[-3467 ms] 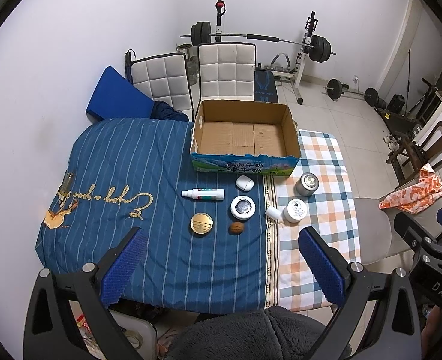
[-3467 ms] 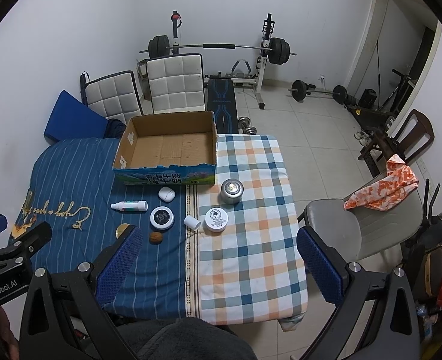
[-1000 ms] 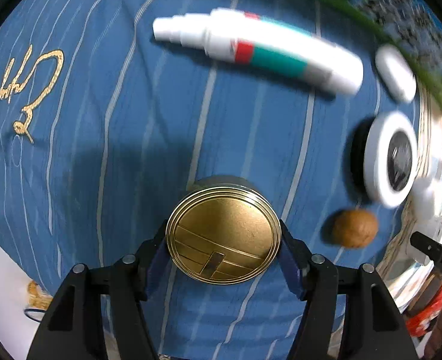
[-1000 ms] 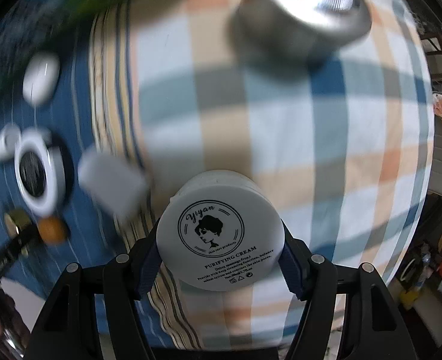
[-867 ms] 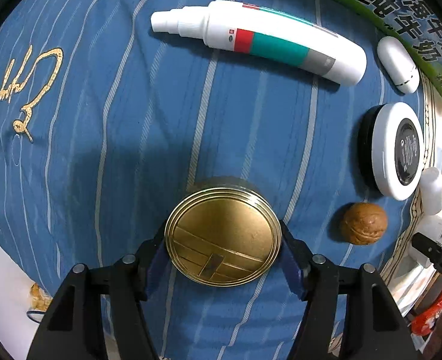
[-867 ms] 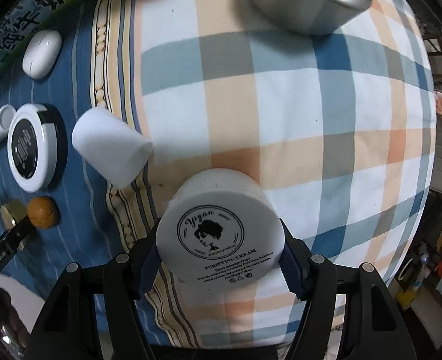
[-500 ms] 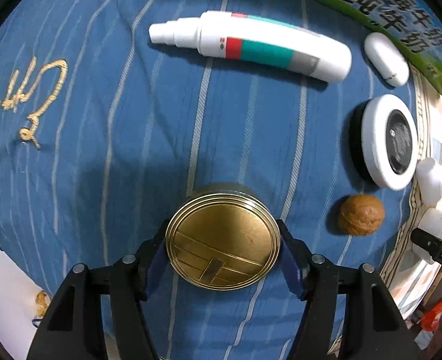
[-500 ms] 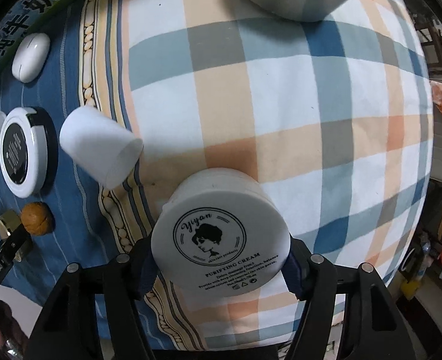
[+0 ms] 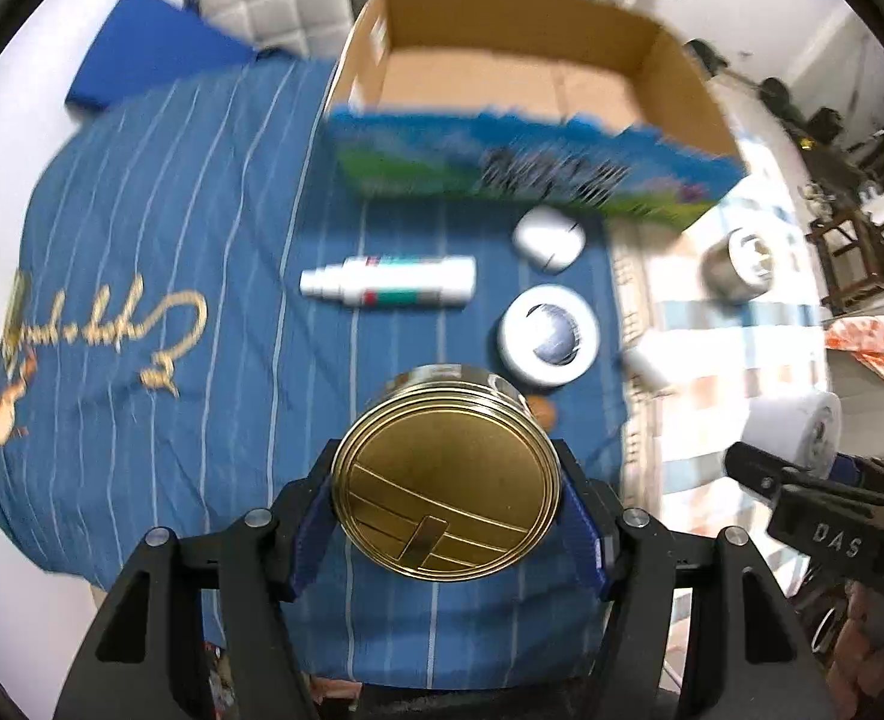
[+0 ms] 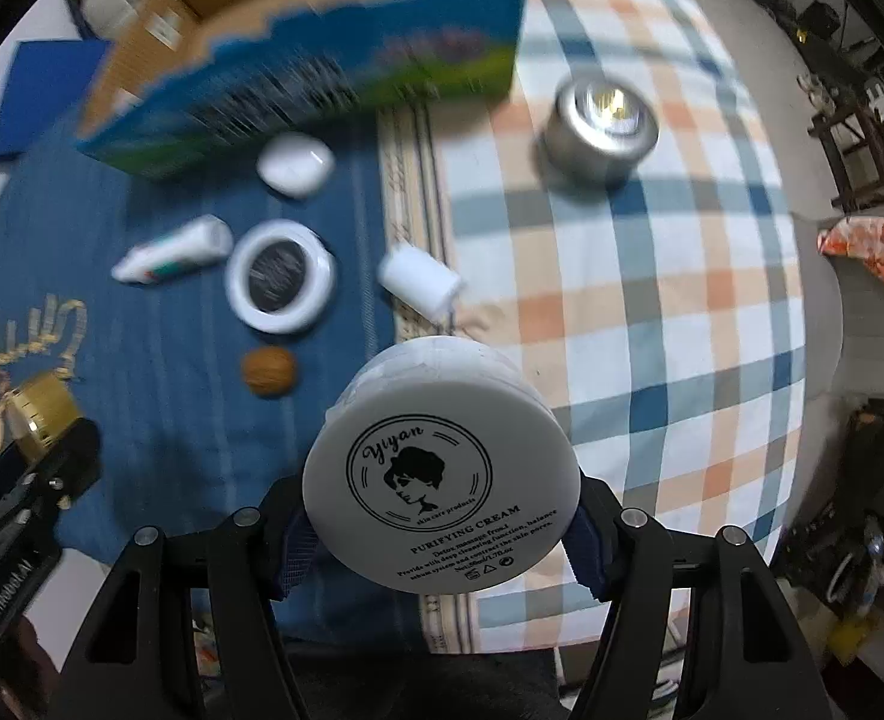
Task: Organize rigid objects
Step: 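Carry the gold tin and white cream jar into the cardboard box with both tools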
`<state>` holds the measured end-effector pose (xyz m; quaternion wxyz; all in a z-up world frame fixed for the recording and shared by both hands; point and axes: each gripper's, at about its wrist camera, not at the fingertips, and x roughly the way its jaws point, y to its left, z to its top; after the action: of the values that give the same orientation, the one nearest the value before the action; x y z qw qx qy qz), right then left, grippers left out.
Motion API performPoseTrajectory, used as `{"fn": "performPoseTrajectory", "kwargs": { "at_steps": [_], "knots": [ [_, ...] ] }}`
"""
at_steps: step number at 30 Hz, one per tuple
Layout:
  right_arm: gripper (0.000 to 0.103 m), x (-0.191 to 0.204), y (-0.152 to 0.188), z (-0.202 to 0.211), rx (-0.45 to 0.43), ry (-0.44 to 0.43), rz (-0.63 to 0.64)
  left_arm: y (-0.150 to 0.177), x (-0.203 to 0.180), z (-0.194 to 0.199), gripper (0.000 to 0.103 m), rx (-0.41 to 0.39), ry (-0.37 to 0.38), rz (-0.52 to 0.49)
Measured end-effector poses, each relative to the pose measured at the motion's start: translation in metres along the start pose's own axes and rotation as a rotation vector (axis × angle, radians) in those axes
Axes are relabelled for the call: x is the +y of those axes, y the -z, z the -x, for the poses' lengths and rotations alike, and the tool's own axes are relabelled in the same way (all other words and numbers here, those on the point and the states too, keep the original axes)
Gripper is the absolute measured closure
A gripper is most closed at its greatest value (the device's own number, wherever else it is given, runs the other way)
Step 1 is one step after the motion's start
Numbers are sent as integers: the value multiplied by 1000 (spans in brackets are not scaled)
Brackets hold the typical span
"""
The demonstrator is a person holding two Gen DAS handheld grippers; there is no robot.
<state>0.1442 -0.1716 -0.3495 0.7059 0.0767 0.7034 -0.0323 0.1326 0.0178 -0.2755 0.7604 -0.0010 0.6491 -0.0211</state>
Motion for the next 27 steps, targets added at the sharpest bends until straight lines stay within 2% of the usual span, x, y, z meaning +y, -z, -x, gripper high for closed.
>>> {"fn": "performPoseTrajectory", "kwargs": {
  "at_steps": [6, 10, 18, 27],
  "knots": [
    [33, 15, -17, 82, -104, -23, 37, -18, -10, 49, 40, -97, 43, -42],
    [34, 32, -27, 113, -152, -41, 68, -43, -12, 76, 40, -156, 69, -42],
    [33, 45, -86, 143, -212, -90, 117, -108, -20, 105, 40, -229, 88, -30],
    [33, 49, -189, 135, -217, -89, 131, -209, -31, 81, 40, -226, 96, -17]
  ]
}}
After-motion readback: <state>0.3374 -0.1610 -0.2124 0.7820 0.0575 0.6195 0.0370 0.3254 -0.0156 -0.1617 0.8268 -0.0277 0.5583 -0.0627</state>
